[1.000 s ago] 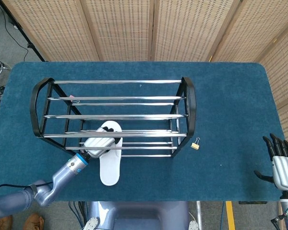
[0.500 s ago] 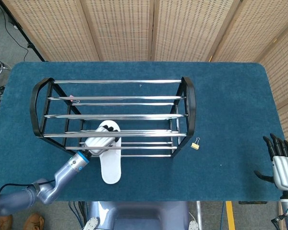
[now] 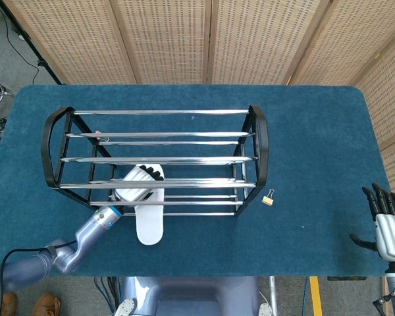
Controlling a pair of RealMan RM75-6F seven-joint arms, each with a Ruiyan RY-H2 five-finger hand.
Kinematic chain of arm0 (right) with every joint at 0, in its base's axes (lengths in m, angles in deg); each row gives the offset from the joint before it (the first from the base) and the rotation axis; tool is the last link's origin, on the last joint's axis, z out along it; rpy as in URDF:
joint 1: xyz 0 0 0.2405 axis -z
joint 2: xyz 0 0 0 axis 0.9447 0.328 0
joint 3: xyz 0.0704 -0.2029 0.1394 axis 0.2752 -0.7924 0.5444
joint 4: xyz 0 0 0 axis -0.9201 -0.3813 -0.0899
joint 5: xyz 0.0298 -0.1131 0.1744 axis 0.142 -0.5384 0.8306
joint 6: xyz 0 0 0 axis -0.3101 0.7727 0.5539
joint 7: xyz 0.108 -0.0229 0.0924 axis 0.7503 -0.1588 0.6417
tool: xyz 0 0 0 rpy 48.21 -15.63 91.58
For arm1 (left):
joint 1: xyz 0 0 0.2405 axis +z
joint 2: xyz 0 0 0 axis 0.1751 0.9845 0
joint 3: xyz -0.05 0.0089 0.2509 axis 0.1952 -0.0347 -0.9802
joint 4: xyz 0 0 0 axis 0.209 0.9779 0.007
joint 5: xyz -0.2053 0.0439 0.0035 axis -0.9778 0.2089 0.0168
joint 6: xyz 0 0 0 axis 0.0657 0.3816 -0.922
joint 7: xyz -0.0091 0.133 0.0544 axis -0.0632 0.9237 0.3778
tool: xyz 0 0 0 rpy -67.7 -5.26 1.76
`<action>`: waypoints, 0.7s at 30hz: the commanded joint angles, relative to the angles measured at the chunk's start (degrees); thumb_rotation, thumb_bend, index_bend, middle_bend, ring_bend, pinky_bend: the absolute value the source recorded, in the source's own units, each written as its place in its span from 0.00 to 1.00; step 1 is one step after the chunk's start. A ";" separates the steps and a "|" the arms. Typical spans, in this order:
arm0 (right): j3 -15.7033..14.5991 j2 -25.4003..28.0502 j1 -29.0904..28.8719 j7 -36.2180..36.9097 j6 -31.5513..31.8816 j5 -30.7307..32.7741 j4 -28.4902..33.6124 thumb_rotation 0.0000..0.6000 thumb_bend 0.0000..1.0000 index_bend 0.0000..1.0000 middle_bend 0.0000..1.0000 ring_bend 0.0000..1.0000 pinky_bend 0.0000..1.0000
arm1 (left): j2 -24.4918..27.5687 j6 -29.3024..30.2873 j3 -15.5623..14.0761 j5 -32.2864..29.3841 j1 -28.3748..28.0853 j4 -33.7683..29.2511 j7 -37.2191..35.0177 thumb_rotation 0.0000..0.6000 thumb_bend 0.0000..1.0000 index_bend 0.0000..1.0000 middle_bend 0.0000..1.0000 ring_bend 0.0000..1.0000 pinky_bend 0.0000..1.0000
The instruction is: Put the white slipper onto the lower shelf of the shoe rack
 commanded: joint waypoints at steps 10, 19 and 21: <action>0.14 0.27 0.22 0.64 0.26 0.19 0.12 1.00 0.00 0.00 0.00 0.00 0.00 | -0.70 -0.14 0.12 -0.38 -1.33 3.01 -1.26 1.00 0.51 0.73 0.54 0.49 0.59; 0.17 0.51 0.32 1.19 0.38 0.11 0.13 1.00 0.00 0.00 0.00 0.00 0.00 | -1.25 -0.62 -0.45 -1.04 -1.47 3.20 -1.33 1.00 0.49 0.70 0.51 0.43 0.58; 0.18 0.55 0.34 1.24 0.44 0.07 0.13 1.00 0.00 0.00 0.00 0.00 0.00 | -0.99 -0.57 -0.56 -1.11 -1.41 2.66 -1.57 1.00 0.47 0.64 0.44 0.35 0.56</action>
